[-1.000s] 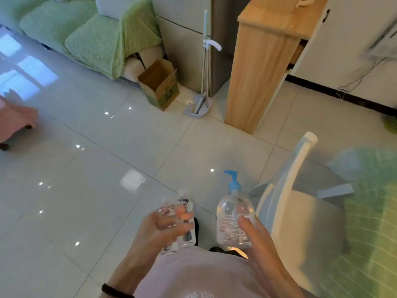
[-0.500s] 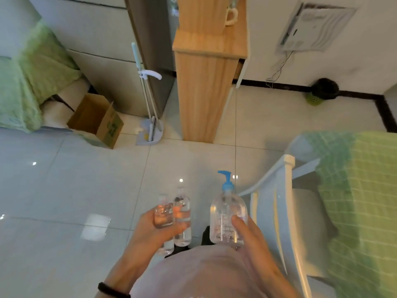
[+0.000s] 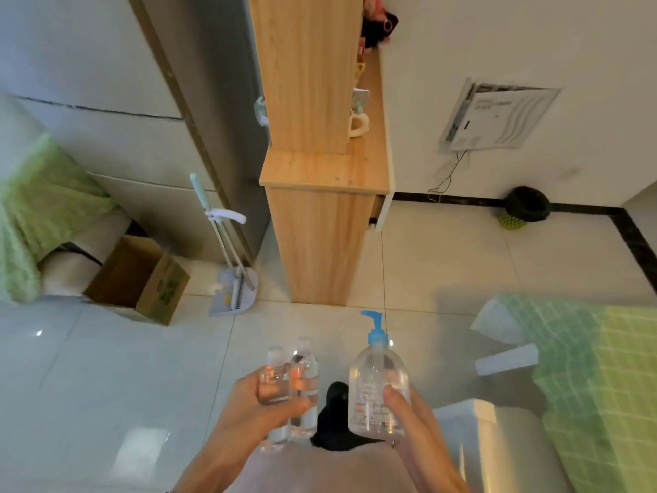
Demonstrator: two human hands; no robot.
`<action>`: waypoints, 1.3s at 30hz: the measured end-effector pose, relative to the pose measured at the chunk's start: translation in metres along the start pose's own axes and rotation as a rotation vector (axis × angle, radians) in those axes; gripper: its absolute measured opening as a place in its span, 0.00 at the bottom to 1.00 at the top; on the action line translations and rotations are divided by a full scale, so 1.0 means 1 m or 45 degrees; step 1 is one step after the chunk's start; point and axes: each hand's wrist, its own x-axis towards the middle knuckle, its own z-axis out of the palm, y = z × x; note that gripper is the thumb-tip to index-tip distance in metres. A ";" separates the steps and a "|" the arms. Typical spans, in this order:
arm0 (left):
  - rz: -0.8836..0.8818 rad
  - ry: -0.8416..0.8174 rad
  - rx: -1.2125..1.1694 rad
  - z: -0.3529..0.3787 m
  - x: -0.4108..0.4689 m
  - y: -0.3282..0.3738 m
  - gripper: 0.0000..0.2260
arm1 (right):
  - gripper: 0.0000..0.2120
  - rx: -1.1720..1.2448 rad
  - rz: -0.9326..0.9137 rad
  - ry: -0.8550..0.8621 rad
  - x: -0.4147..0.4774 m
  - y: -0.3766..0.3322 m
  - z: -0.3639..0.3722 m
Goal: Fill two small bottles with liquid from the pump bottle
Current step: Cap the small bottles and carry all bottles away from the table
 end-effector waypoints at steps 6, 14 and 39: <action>0.020 -0.007 0.007 0.007 0.063 0.057 0.17 | 0.39 -0.032 -0.060 -0.066 0.068 -0.071 -0.001; 0.041 0.004 0.064 -0.006 0.144 0.115 0.15 | 0.40 -0.026 -0.131 -0.034 0.138 -0.118 0.009; 0.364 0.048 0.183 -0.053 0.374 0.262 0.25 | 0.35 -0.604 -0.201 0.030 0.336 -0.261 0.078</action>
